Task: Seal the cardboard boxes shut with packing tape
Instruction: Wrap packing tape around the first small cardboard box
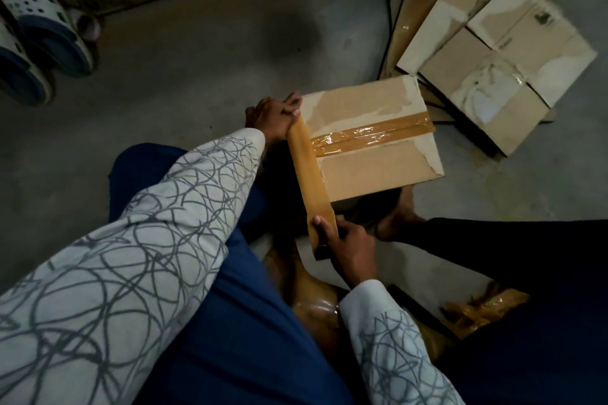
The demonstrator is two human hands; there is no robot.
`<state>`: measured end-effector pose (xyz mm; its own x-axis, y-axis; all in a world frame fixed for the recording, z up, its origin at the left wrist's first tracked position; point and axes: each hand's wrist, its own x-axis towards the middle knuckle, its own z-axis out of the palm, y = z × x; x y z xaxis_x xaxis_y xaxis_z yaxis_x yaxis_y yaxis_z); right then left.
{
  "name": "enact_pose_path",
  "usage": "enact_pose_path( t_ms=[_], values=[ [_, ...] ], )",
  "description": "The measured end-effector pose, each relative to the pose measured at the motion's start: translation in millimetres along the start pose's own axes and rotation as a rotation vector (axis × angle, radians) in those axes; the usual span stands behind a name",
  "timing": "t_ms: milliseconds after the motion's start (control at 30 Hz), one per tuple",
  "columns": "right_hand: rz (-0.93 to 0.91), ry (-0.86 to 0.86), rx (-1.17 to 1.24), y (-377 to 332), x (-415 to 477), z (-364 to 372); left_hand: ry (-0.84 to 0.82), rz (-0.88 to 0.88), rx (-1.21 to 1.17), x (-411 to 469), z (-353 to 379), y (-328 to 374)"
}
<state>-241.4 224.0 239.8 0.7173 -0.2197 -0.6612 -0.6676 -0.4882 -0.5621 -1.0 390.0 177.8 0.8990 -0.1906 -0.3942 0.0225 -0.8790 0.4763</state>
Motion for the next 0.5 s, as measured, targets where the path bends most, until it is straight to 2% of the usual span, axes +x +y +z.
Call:
enact_pose_path(
  t_ms=[100,300,367,433,500],
  values=[
    [0.036,-0.073,-0.039,2,10,6,0.024,-0.014,-0.065,-1,2,-2],
    [0.085,-0.149,-0.091,5,30,12,0.02,0.004,-0.374,-3,16,-12],
    [0.086,-0.146,-0.062,3,35,11,0.015,0.034,-0.234,-2,18,-12],
    [0.074,-0.122,-0.028,3,39,12,0.051,0.051,0.014,-9,30,-4],
    [0.064,-0.111,-0.037,5,41,13,0.127,0.037,0.016,-25,53,7]
  ],
)
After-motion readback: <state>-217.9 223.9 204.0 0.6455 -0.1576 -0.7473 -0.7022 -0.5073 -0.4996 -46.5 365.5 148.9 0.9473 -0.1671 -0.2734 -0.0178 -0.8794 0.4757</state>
